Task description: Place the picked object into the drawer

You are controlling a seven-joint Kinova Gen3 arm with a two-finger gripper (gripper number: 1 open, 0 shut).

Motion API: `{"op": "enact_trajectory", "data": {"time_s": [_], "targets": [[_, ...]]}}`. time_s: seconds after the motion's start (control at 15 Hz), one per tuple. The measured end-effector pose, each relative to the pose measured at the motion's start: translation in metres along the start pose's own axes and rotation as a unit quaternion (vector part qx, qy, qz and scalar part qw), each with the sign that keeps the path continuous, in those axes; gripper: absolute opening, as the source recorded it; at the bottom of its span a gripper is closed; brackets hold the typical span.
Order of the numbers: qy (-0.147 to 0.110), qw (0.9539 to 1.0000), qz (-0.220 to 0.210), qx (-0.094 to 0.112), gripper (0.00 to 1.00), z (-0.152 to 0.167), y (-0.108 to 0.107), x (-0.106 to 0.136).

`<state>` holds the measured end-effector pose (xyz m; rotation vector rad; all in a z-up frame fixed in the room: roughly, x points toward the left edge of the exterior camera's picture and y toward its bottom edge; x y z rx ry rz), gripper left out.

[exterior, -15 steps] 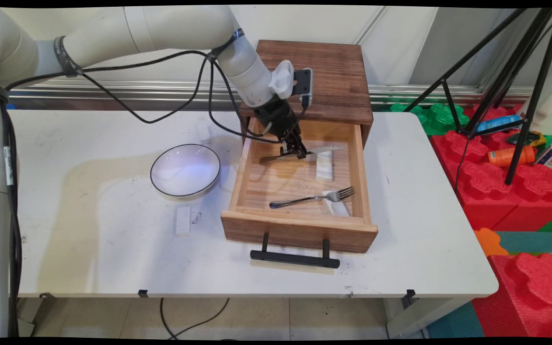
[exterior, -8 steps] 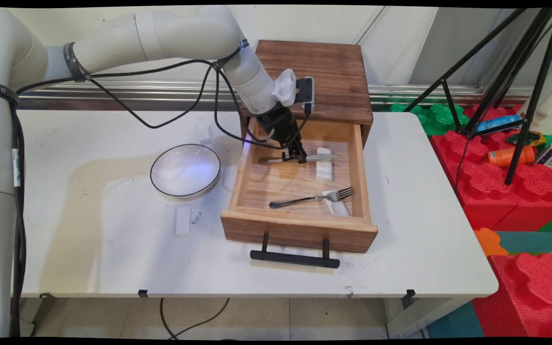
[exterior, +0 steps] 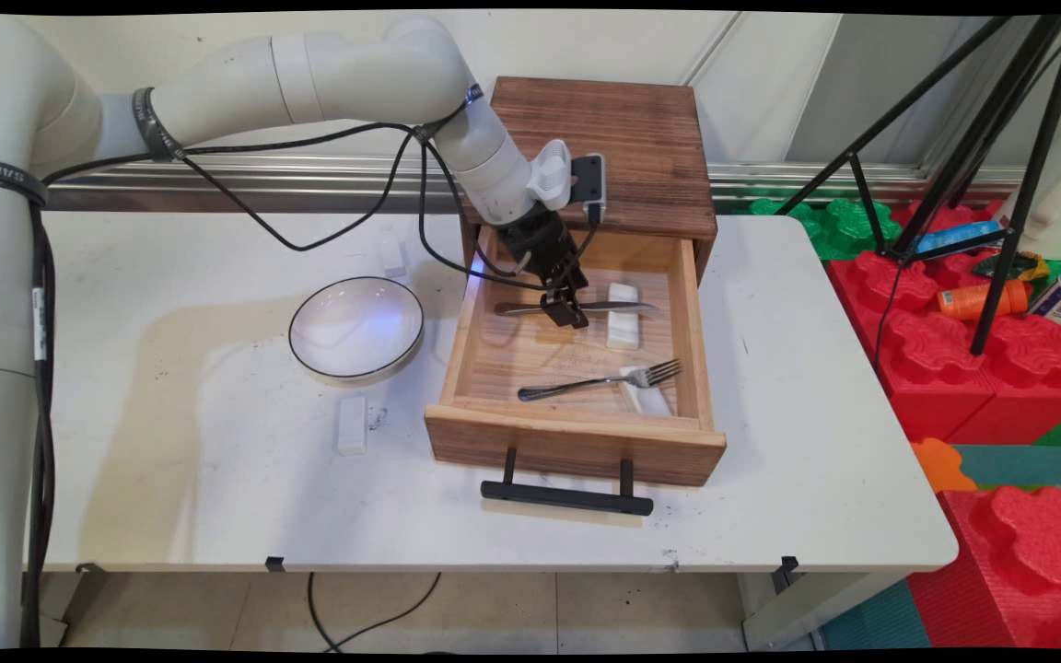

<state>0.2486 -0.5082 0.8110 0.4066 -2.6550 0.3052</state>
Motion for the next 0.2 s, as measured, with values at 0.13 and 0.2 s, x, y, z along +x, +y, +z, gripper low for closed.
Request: {"op": "enact_trajectory", "data": {"time_s": [0.13,0.2], "targets": [[0.001,1.0000,0.000,0.003,1.00,-0.0024,-0.0007,-0.0001],[0.002,1.0000,0.001,0.004,1.00,-0.0044,-0.0006,-0.0002]]}}
